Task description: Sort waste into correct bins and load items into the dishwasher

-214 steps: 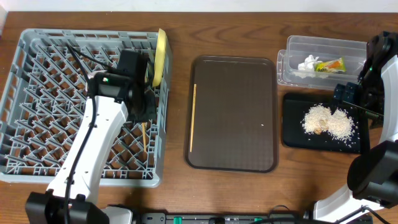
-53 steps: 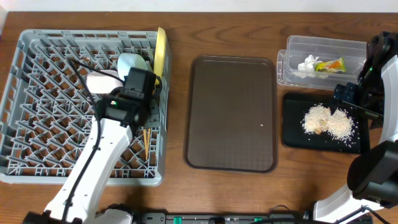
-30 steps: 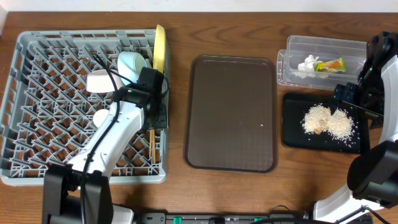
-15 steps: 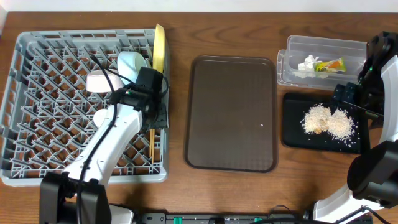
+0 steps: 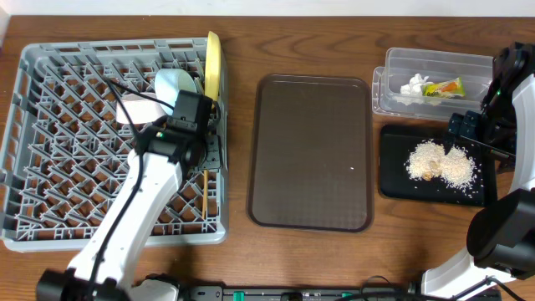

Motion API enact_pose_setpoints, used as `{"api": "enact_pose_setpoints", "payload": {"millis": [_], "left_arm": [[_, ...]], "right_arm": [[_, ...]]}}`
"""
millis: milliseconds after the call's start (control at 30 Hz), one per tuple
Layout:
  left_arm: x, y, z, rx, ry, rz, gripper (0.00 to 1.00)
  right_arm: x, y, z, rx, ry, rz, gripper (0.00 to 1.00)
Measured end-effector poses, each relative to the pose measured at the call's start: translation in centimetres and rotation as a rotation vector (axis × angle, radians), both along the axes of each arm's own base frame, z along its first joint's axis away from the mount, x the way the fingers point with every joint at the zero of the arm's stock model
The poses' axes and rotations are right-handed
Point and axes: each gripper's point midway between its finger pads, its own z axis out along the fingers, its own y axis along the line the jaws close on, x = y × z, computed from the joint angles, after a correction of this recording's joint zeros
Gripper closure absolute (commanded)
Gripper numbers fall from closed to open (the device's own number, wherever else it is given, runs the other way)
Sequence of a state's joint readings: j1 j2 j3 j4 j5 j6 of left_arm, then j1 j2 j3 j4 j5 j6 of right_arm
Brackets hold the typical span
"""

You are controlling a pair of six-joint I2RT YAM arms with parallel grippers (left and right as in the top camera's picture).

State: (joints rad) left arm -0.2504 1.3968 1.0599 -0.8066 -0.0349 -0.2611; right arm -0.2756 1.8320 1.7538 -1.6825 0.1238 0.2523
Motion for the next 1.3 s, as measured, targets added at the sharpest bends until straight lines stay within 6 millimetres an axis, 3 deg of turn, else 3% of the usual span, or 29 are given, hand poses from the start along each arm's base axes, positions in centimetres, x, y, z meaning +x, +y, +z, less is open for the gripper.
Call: {"api": "enact_pose_setpoints", "payload": {"millis": [367, 533, 633, 800, 1100, 1300], "left_arm": [[0.0, -0.6, 5.6, -0.048, -0.205, -0.087, 0.24], [0.5, -1.6, 7.1, -0.077, -0.273, -0.161, 0.2], [0.1, -1.7, 6.8, -0.076, -0.253, -0.177, 0.16], [-1.8, -0.6, 5.7, -0.092, -0.15, -0.139, 0.14], [-3.1, 3.0, 6.0, -0.209, -0.074, 0.024, 0.11], [-4.3, 3.4, 7.6, -0.211, -0.128, 0.027, 0.08]], "right_arm": [[0.8, 0.2, -0.2, 0.015, -0.033, -0.004, 0.01], [5.2, 1.2, -0.6, 0.087, -0.22, 0.022, 0.01], [8.7, 2.1, -0.3, 0.119, -0.361, 0.092, 0.01], [11.9, 4.0, 0.3, 0.13, -0.478, 0.183, 0.01], [11.6, 4.7, 0.1, 0.144, -0.463, 0.194, 0.01], [10.6, 4.7, -0.8, 0.123, -0.499, 0.185, 0.01]]}}
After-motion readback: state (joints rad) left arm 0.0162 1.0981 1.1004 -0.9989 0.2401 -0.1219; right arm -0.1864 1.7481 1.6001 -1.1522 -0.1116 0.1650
